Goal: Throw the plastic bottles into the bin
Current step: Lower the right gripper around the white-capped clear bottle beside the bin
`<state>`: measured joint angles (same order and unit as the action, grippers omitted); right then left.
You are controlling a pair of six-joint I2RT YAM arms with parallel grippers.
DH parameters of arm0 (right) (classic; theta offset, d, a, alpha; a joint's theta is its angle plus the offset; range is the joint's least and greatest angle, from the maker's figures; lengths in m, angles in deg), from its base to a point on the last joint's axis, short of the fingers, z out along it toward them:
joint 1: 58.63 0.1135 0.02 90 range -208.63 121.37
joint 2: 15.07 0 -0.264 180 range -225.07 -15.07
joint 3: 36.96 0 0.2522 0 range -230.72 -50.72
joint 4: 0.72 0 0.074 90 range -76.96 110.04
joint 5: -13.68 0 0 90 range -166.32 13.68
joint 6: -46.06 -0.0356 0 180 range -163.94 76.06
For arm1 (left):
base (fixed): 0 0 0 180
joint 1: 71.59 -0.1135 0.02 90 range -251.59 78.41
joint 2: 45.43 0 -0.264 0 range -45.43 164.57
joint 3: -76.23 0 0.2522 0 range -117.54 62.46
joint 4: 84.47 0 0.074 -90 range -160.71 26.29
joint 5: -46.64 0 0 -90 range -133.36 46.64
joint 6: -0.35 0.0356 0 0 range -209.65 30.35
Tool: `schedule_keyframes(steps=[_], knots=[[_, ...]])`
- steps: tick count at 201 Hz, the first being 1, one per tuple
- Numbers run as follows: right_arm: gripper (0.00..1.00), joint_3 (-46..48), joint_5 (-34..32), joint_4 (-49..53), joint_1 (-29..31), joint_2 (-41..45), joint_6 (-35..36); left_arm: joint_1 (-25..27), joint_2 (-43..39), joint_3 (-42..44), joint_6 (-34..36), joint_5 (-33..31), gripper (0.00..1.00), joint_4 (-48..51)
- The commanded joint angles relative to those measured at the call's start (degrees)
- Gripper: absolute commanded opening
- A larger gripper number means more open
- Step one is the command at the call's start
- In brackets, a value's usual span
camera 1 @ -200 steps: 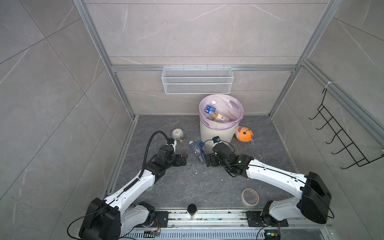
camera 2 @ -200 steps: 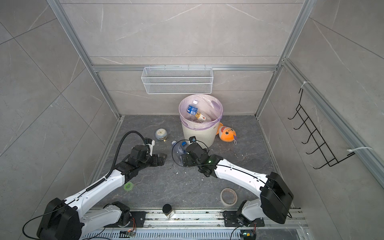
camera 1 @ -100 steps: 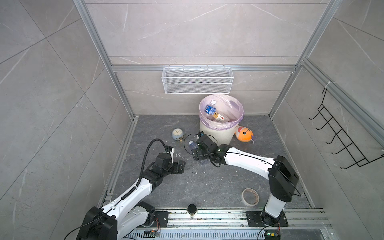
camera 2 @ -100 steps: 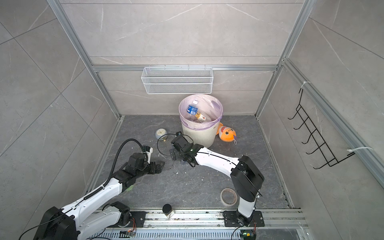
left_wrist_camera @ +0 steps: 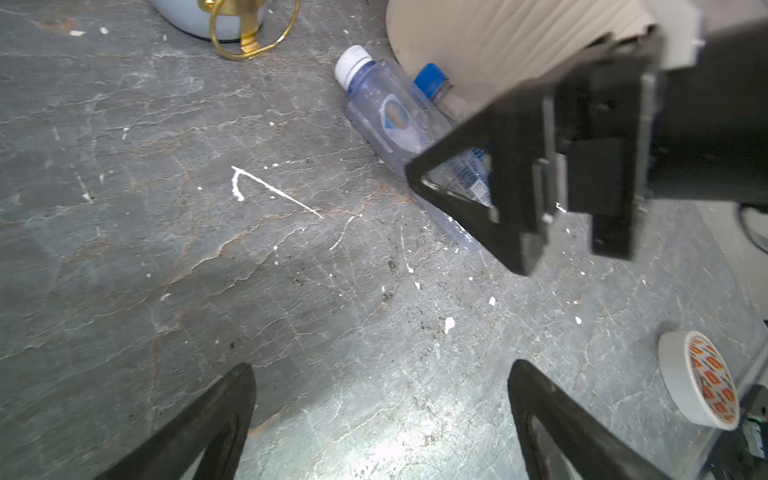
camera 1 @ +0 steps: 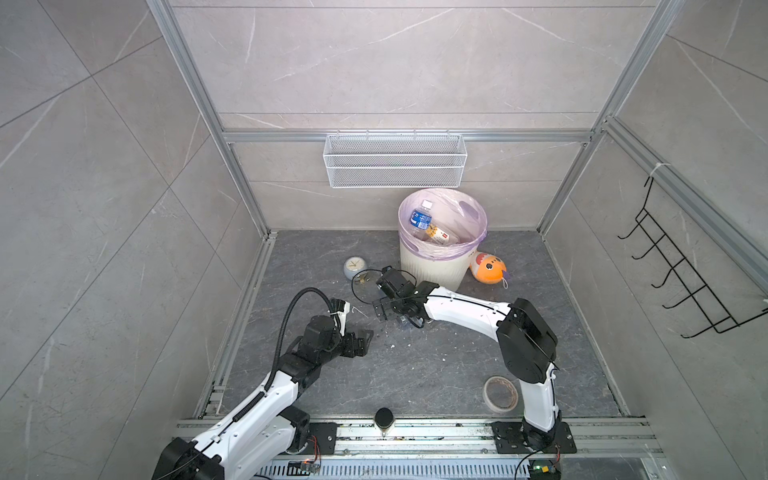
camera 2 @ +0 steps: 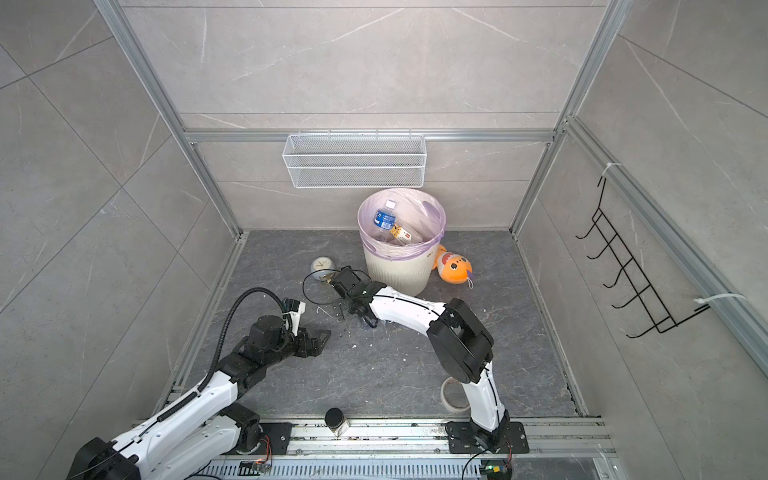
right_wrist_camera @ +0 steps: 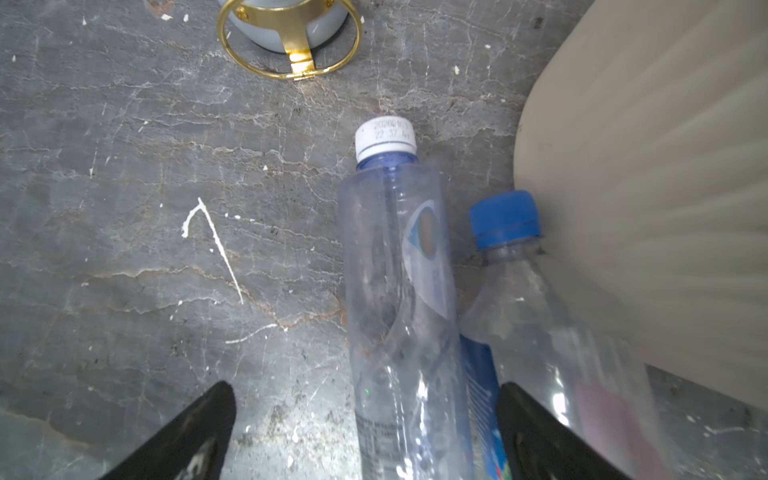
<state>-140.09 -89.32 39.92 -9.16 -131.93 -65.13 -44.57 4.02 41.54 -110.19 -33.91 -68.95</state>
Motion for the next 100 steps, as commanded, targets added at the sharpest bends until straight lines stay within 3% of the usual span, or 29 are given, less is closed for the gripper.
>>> schedule_keyframes(steps=[1,100], knots=[[1.00,-2.2,0.9,1.7,-0.2,-2.4,1.1,0.6,-2.5,0.7,2.3,2.7,0.97,-3.1],[0.94,-3.9,4.2,0.9,-0.2,-6.9,-0.6,1.2,-4.7,1.9,2.6,1.9,0.97,-3.3]])
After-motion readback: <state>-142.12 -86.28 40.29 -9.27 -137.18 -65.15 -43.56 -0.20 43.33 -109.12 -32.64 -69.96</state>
